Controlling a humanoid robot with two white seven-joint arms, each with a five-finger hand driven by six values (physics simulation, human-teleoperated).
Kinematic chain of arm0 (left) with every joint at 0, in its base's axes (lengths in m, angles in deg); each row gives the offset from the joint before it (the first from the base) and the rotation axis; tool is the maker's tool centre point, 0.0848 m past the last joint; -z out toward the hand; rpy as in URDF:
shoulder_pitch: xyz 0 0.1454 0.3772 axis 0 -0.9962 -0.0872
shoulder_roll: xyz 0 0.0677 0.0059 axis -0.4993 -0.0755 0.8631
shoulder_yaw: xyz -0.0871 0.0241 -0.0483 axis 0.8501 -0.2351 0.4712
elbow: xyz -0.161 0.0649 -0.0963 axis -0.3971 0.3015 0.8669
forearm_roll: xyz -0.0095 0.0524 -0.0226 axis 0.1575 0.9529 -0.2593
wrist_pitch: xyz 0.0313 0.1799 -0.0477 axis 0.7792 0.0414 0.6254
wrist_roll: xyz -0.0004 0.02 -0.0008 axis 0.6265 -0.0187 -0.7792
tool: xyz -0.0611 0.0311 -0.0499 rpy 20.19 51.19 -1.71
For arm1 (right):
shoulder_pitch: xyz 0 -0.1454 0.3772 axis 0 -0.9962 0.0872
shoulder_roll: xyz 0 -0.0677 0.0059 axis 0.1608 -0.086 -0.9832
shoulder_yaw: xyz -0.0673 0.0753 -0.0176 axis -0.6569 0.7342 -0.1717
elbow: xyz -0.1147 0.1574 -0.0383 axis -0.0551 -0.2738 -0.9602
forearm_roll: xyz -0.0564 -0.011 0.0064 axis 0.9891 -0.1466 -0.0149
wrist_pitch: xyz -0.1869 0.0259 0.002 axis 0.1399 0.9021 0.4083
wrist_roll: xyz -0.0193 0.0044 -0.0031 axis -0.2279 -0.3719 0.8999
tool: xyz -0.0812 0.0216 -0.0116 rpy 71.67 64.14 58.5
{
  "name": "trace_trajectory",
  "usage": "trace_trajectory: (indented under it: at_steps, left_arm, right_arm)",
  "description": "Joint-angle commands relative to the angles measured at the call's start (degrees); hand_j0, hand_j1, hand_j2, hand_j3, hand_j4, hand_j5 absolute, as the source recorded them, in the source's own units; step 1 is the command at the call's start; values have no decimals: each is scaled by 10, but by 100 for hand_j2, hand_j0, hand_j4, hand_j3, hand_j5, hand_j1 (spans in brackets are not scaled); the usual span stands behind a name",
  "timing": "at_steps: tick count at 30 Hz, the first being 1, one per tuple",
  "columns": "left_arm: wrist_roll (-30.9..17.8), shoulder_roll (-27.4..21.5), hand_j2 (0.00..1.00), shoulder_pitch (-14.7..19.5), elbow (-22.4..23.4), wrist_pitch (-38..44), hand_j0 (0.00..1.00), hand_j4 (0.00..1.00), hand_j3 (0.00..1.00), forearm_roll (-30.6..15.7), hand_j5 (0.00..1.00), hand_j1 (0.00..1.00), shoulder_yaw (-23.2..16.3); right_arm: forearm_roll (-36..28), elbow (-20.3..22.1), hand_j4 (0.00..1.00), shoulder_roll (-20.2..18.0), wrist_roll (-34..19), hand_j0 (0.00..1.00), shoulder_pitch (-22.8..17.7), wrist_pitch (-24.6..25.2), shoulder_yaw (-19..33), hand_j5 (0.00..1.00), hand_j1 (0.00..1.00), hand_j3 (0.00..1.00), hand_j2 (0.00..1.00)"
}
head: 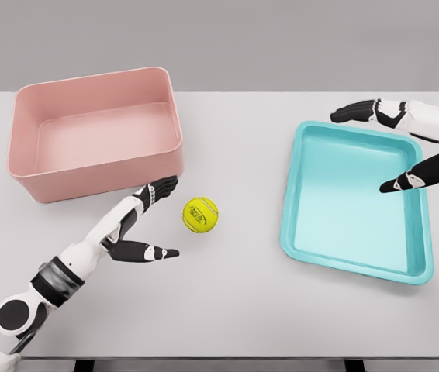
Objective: Put the tennis from the blue tray into the pink basket with both arms
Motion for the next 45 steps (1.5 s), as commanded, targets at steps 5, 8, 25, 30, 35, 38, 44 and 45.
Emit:
trace_trajectory:
  at_steps: [5, 8, 25, 30, 35, 38, 44, 45]
  left_arm:
    - [0, 11, 99, 18, 1, 33, 99, 99, 99, 4, 99, 99, -8]
    - [0, 15, 99, 27, 3, 35, 99, 99, 99, 6, 99, 99, -12]
    - [1, 49, 98, 70, 35, 101, 98, 98, 98, 6, 98, 98, -41]
    - [0, 57, 98, 83, 49, 104, 98, 98, 98, 6, 98, 98, -52]
    - [1, 61, 98, 87, 56, 103, 98, 98, 98, 10, 98, 98, -58]
    - [1, 62, 98, 88, 63, 103, 98, 98, 98, 15, 98, 98, -61]
    - [2, 70, 93, 88, 65, 103, 93, 93, 93, 36, 93, 93, -63]
    - [2, 70, 88, 88, 65, 102, 88, 88, 88, 36, 88, 88, -63]
  right_arm:
    - [-4, 0, 100, -2, 0, 100, 4, -5, 1, 100, 100, 100, 100]
    - [-4, 0, 100, -2, 0, 100, 4, -5, 1, 100, 100, 100, 100]
    - [-4, 0, 100, 2, 0, 100, 4, -4, 1, 100, 100, 100, 100]
    - [-4, 0, 100, 3, 0, 100, -1, -4, 0, 100, 100, 100, 100]
    - [-4, 0, 100, 3, 0, 100, 2, -4, 0, 100, 100, 100, 100]
    - [-4, 0, 100, 3, 0, 100, 1, -4, 0, 100, 100, 100, 100]
    - [-5, 0, 100, 22, 0, 100, -2, -3, -3, 100, 100, 100, 100]
    - [-5, 0, 100, 22, 0, 100, -1, -3, -3, 100, 100, 100, 100]
